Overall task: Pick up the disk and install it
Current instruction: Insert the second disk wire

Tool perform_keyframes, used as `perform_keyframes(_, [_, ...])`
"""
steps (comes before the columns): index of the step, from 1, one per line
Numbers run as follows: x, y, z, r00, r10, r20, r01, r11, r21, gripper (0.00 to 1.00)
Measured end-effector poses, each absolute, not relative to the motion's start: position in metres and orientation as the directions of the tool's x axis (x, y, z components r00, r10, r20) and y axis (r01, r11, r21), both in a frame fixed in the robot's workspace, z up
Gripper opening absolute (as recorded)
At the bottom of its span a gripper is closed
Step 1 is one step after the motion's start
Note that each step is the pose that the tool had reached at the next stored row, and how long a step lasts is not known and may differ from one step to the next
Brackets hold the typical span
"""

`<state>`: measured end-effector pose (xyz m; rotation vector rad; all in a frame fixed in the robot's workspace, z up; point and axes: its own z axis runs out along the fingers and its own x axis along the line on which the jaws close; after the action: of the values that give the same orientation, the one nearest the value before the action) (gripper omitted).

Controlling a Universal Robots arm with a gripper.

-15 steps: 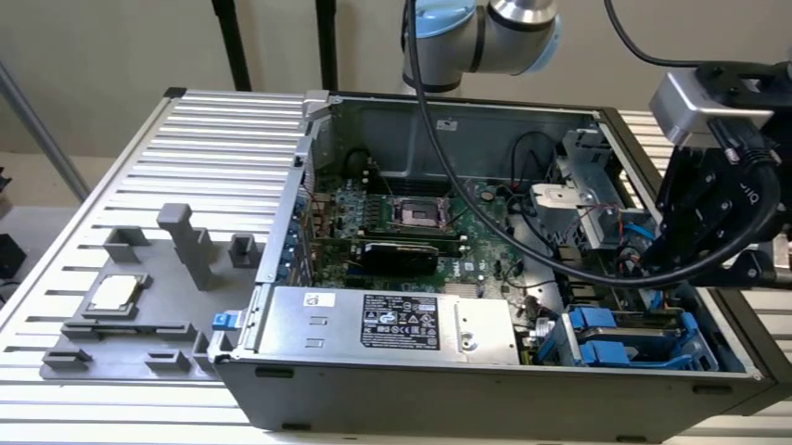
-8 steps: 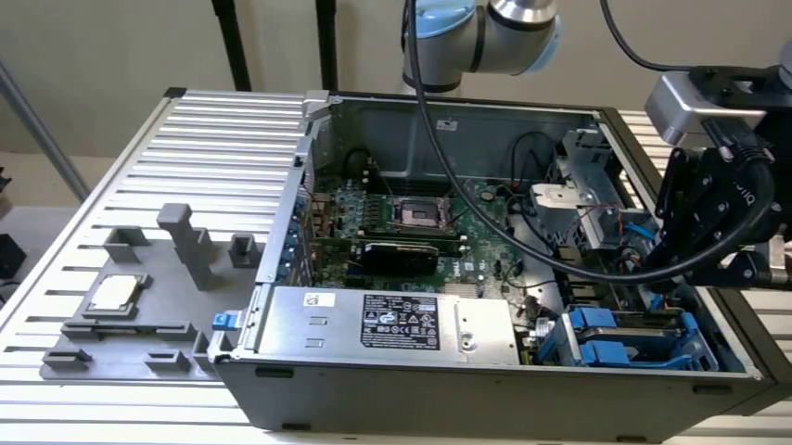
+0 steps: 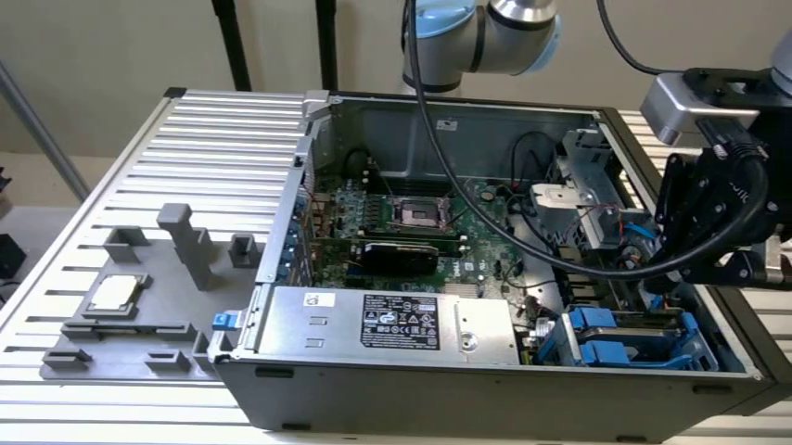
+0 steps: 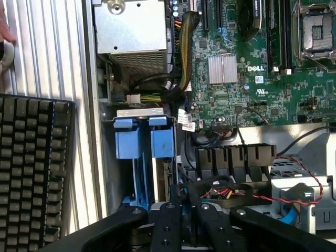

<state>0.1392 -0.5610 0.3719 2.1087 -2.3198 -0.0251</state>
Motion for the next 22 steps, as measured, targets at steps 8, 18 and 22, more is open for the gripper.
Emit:
perform_keyframes(8, [0.122, -0.565, 0.371, -0.095, -0.995, -0.008, -0.995, 0.095, 0.000, 0.16])
perform_keyframes(18, [0.121, -0.578, 0.360, -0.094, -0.995, -0.026, -0.995, 0.095, -0.017, 0.16])
perform_keyframes(22, [0.121, -0.579, 0.356, -0.092, -0.995, -0.032, -0.995, 0.093, -0.032, 0.16])
